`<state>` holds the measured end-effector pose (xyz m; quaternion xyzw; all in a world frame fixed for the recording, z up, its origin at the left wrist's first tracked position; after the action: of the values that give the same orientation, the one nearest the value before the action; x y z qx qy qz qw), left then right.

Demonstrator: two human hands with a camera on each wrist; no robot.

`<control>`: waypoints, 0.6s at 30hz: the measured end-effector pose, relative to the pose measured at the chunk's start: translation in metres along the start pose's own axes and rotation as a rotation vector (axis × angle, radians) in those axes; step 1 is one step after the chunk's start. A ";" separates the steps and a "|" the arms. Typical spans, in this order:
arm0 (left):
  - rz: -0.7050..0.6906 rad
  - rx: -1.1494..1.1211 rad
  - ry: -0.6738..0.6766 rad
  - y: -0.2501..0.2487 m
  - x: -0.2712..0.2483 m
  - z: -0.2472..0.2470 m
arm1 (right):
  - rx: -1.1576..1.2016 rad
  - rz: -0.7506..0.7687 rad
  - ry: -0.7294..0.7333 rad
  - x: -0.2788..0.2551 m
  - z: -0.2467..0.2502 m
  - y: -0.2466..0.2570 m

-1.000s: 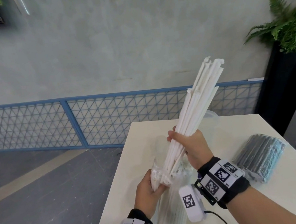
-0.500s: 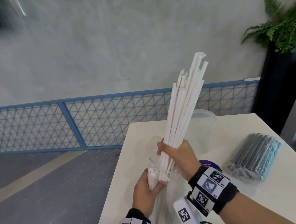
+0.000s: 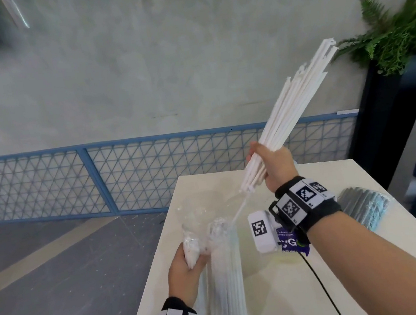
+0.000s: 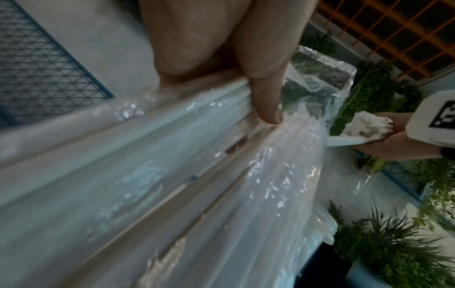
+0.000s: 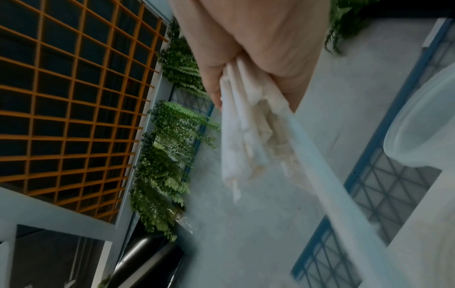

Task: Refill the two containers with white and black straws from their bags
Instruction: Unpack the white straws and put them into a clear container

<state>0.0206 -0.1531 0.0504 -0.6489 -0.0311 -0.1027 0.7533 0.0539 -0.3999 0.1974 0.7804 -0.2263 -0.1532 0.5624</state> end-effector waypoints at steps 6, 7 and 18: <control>0.022 -0.033 -0.061 0.002 0.003 0.007 | -0.251 0.173 -0.097 0.016 0.015 -0.007; 0.019 -0.026 -0.045 0.001 0.002 0.006 | -0.276 0.166 -0.103 0.017 0.016 -0.015; 0.015 -0.002 0.006 0.000 -0.001 -0.001 | -0.324 0.024 0.007 0.007 0.027 -0.099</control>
<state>0.0200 -0.1538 0.0504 -0.6494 -0.0241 -0.0989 0.7536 0.0646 -0.3989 0.0953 0.6771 -0.2059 -0.1785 0.6836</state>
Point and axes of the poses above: each hand's wrist, its own x-axis towards the middle knuckle, its own z-axis out of the back of the hand, y = z × x, the point moved 5 cm from there along x, towards the middle knuckle, and after that the axes turned 4 degrees about -z, right-handed, at the moved point
